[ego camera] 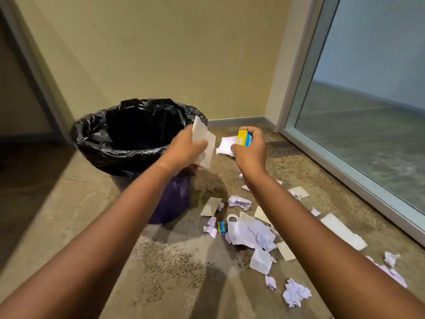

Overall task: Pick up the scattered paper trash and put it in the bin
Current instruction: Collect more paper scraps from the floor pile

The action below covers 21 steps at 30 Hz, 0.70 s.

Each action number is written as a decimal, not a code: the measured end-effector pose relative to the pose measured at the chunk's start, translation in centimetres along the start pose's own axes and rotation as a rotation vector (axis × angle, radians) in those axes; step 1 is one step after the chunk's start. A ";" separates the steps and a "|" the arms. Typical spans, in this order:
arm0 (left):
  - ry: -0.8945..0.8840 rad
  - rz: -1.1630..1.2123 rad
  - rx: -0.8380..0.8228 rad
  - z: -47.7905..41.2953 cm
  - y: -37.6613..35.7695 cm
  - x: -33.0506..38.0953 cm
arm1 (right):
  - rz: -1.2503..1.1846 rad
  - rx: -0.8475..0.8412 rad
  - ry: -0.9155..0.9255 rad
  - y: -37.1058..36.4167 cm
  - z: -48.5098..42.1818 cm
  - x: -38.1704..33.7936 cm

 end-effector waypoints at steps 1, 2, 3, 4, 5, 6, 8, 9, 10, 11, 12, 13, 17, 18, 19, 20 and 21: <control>0.012 0.107 0.052 -0.3 1.3 0.3 | -0.037 -0.004 0.003 -0.8 -0.1 -0.8; 0.027 0.212 0.104 -0.5 2.7 0.5 | -0.059 -0.012 0.004 -1.7 -0.2 -1.5; 0.041 0.299 0.166 -0.8 4.1 0.5 | -0.064 -0.023 0.009 -2.6 -0.2 -2.0; 0.058 0.377 0.232 -1.0 5.4 0.4 | -0.060 -0.036 0.019 -3.5 -0.2 -2.6; 0.077 0.453 0.299 -1.1 6.6 0.2 | -0.054 -0.046 0.028 -4.5 -0.3 -3.1; 0.097 0.523 0.356 -1.2 7.8 -0.1 | -0.053 -0.054 0.031 -5.4 -0.3 -3.6; 0.133 0.599 0.443 -1.6 9.5 -1.0 | -0.042 -0.064 0.026 -7.3 -0.3 -4.2; 0.156 0.592 0.472 -1.7 10.1 -1.6 | -0.025 -0.076 0.022 -8.3 -0.4 -4.4; 0.191 0.553 0.496 -1.8 10.4 -2.3 | 0.004 -0.099 0.012 -9.4 -0.4 -4.5; 0.234 0.497 0.512 -1.8 10.6 -3.2 | 0.044 -0.136 -0.005 -10.6 -0.4 -4.5; 0.283 0.430 0.521 -1.8 10.7 -4.1 | 0.088 -0.184 -0.026 -11.7 -0.4 -4.3; 0.324 0.355 0.522 -1.8 10.6 -4.8 | 0.129 -0.238 -0.049 -12.7 -0.3 -4.1; 0.291 0.008 0.486 -1.7 9.9 -4.4 | 0.280 -0.361 -0.031 -14.4 0.0 -4.0; 0.263 -0.067 0.459 -1.5 9.3 -3.7 | 0.290 -0.356 0.005 -14.2 0.0 -4.2; 0.224 -0.136 0.438 -1.2 8.5 -3.0 | 0.285 -0.339 0.043 -13.6 0.0 -4.4; 0.173 -0.202 0.428 -1.0 7.7 -2.5 | 0.273 -0.317 0.075 -12.9 0.1 -4.5; 0.109 -0.271 0.427 -0.6 6.7 -1.9 | 0.258 -0.290 0.102 -11.8 0.1 -4.5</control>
Point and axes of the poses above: each hand's wrist, its own z-axis away from the middle knuckle, its own y-axis out of the back of the hand, x = y × z, the point moved 6 cm from there along -z, towards the middle knuckle, and after that the axes turned 4 degrees about -y, right-handed, at the moved point
